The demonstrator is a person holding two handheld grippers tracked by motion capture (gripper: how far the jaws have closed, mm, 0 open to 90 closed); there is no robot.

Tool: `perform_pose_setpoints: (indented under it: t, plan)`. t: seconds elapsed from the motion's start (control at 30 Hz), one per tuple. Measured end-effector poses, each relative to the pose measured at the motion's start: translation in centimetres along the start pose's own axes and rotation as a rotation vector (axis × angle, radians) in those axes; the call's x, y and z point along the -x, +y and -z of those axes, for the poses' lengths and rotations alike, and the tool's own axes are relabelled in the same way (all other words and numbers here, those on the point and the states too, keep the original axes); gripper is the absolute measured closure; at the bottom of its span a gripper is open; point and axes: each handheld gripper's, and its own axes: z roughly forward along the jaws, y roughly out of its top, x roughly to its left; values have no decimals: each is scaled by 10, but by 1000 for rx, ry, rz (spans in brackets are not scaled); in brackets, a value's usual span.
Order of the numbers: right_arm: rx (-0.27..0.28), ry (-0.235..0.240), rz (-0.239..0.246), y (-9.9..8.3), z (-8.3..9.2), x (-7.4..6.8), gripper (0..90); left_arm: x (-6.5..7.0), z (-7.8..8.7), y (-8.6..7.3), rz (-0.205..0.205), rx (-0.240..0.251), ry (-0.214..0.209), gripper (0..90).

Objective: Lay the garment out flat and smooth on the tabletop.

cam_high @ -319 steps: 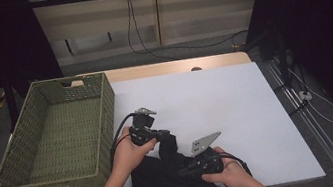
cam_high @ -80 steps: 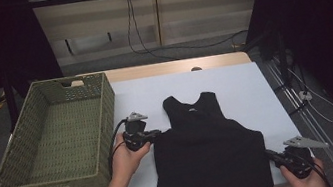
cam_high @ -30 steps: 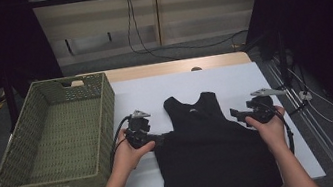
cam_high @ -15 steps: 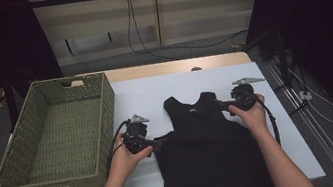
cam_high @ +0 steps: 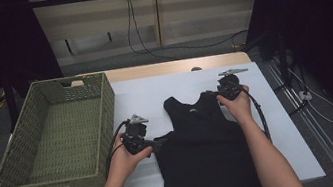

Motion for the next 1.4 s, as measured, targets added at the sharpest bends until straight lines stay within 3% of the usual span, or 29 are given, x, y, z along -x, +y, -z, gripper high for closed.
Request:
perform_pose_setpoints:
  t: [0.1,0.2,0.23,0.3,0.37,0.43,0.53,0.6,0.67,0.9,0.97,1.03,1.13,1.4]
  plan:
    - [-35,-26,18,-1,-11,0,489,-1,1,0,2,1,-1,107]
    - [-63,-30,23,-3,-21,1,572,-4,2,1,8,4,1,108]
    - [-53,-44,39,-3,-22,0,634,-4,2,1,12,8,3,108]
    - [-46,-8,25,-1,-24,1,809,-6,3,1,16,7,9,107]
    - [-34,-8,35,0,-26,0,851,-5,3,1,17,9,10,108]
    - [-11,-17,32,1,-27,2,864,-5,3,1,16,7,7,109]
    - [26,0,-38,3,-27,13,867,-4,4,1,16,8,-1,109]
    - [30,-34,-29,9,-25,22,868,-4,4,1,17,14,4,109]
    - [49,-33,-49,14,-24,30,869,-5,4,1,19,9,0,109]
    - [6,-72,-39,17,-35,40,865,-7,2,1,24,10,7,110]
    - [-9,-81,-47,13,-38,42,826,-8,3,1,26,6,4,110]
    - [-1,-85,-77,12,-38,42,730,-8,3,1,27,7,7,110]
    - [-9,-77,-56,14,-35,37,484,-7,3,1,28,12,7,110]
    - [-13,-30,-10,19,-20,15,295,-7,3,1,29,16,-5,107]
